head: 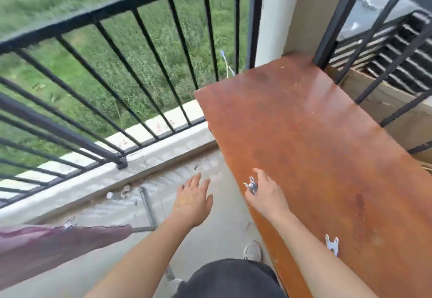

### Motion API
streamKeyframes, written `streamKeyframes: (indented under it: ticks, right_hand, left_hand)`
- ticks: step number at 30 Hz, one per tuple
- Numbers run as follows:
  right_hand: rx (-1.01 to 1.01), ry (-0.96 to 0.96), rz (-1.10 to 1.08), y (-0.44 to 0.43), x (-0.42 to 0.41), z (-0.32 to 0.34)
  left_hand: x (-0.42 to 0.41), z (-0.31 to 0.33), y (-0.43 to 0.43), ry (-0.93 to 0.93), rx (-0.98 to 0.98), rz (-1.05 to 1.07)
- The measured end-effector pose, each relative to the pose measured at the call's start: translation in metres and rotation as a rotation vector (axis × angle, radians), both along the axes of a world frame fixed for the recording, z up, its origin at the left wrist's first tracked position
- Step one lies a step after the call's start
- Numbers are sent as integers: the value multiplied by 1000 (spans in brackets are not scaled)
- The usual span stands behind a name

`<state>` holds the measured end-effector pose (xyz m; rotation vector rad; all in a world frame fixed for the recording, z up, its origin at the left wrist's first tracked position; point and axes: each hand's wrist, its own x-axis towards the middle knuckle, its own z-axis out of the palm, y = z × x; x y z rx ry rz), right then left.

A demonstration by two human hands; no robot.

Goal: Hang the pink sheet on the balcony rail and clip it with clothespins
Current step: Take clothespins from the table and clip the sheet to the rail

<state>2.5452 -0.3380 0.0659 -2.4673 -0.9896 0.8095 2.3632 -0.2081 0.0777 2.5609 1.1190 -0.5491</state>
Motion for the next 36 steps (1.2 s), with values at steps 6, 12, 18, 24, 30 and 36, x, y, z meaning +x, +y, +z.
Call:
streamKeyframes:
  ticks: [6, 12, 18, 24, 30, 36]
  right_hand:
    - [200, -60, 493, 118, -106, 37]
    - [231, 12, 1045, 172, -297, 70]
    - [392, 13, 1407, 172, -514, 102]
    - [451, 135, 1533, 172, -685, 148]
    - [557, 78, 1610, 196, -803, 169]
    - [702, 152, 1581, 225, -936, 180]
  left_hand:
    - [-136, 53, 21, -115, 166, 484]
    - [-325, 86, -10, -111, 295, 919]
    - [-531, 107, -61, -61, 397, 1291]
    - [-696, 141, -103, -4, 476, 1606]
    - [-800, 154, -123, 11, 478, 1734]
    - [-911, 160, -108, -18, 641, 1770]
